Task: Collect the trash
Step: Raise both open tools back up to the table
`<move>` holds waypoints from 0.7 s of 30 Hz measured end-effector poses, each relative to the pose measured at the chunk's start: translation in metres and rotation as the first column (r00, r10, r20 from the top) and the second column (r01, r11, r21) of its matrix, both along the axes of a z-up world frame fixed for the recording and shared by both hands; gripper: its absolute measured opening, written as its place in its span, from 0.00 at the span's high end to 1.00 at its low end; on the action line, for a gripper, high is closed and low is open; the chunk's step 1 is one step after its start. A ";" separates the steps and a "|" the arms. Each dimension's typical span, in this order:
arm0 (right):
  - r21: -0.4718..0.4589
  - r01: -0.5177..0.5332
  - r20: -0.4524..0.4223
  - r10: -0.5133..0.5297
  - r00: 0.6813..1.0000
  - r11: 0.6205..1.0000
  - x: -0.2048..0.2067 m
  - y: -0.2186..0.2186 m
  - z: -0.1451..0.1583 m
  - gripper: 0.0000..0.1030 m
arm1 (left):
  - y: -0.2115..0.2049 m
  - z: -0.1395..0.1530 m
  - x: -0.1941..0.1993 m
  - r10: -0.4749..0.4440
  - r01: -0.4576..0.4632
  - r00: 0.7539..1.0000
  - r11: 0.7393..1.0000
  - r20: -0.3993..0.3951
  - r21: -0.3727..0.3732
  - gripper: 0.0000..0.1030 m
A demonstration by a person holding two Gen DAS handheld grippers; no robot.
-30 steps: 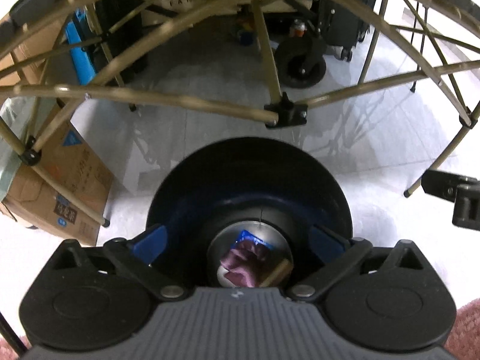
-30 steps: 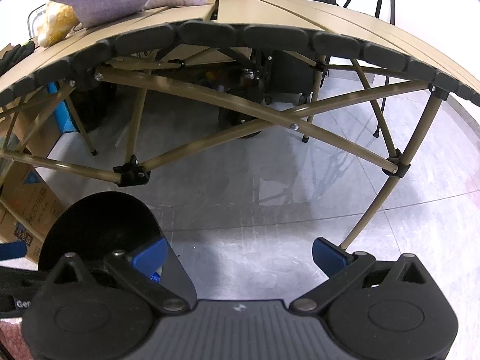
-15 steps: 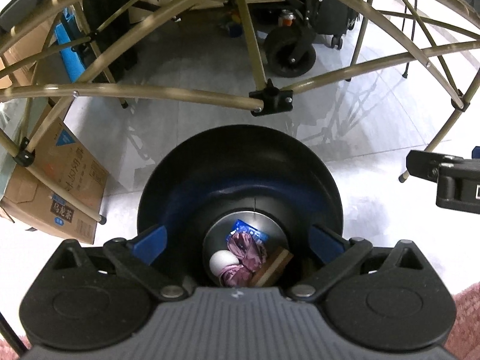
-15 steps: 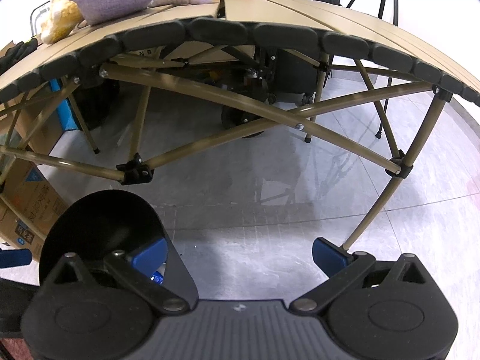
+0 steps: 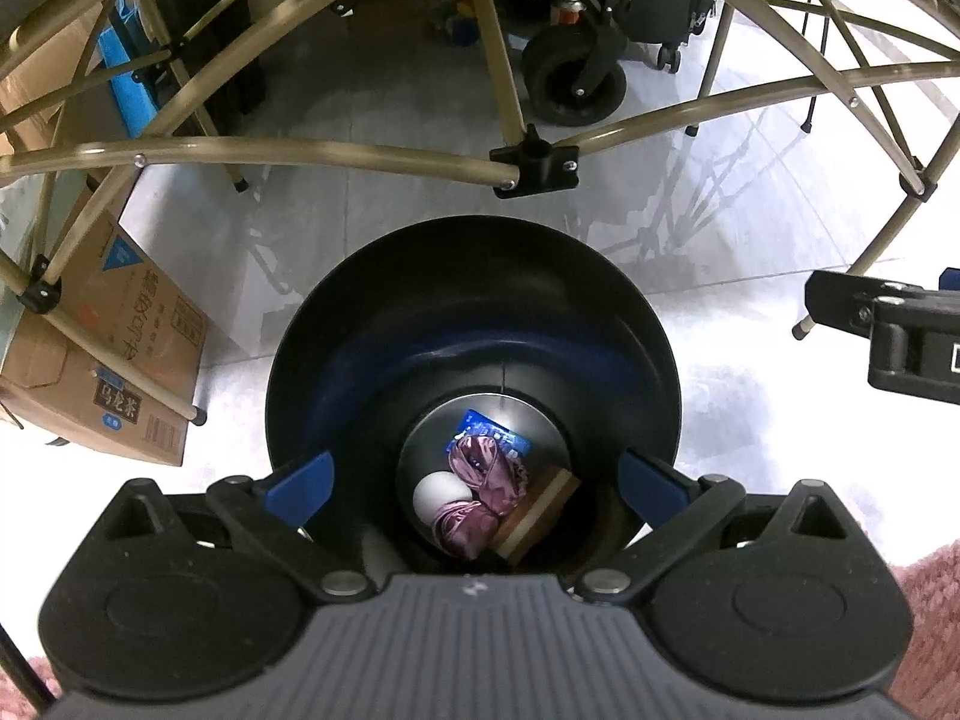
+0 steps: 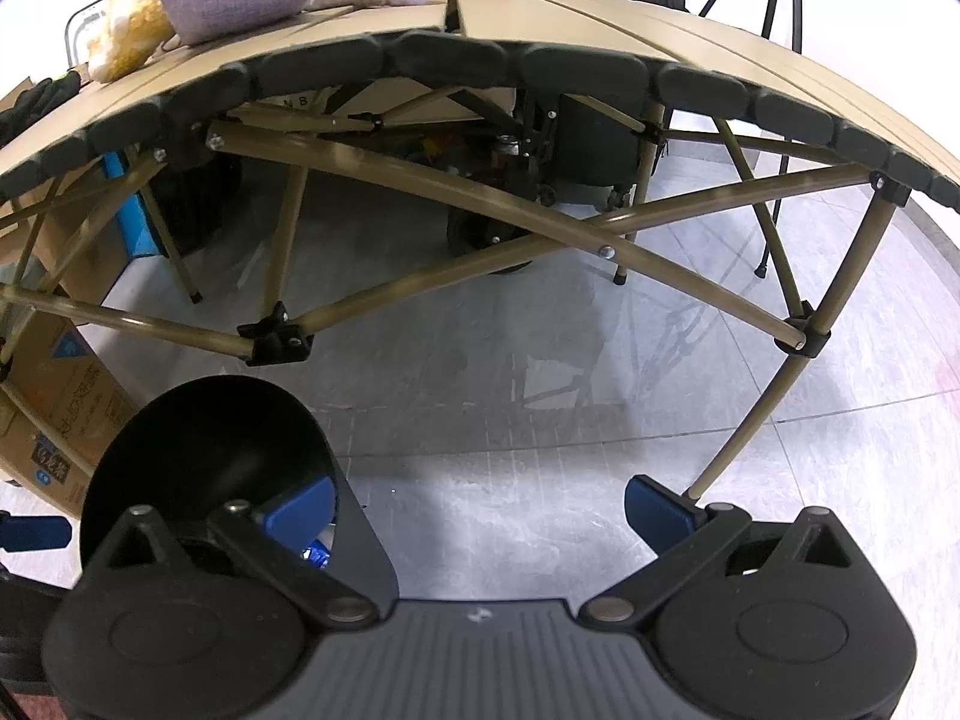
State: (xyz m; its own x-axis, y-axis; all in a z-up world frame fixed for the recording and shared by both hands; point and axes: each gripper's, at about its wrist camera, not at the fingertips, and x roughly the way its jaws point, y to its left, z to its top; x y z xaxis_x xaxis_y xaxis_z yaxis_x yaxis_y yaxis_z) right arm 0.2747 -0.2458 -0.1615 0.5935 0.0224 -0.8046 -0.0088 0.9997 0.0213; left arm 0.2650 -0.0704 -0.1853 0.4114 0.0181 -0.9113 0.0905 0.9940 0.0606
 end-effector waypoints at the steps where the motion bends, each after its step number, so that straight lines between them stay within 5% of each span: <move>1: 0.000 -0.002 0.001 0.002 1.000 1.000 0.000 0.000 0.000 0.00 | 0.000 0.000 -0.001 -0.003 0.003 1.000 1.000 0.000 0.001 0.00; 11: 0.010 -0.002 0.015 0.002 1.000 1.000 -0.004 -0.003 0.008 0.00 | 0.004 0.015 -0.010 -0.014 0.014 1.000 1.000 0.023 0.014 0.00; 21: 0.017 -0.063 0.094 0.061 0.994 0.998 -0.019 0.005 0.033 0.00 | 0.017 0.051 -0.025 -0.012 0.006 0.987 0.999 0.159 0.041 0.00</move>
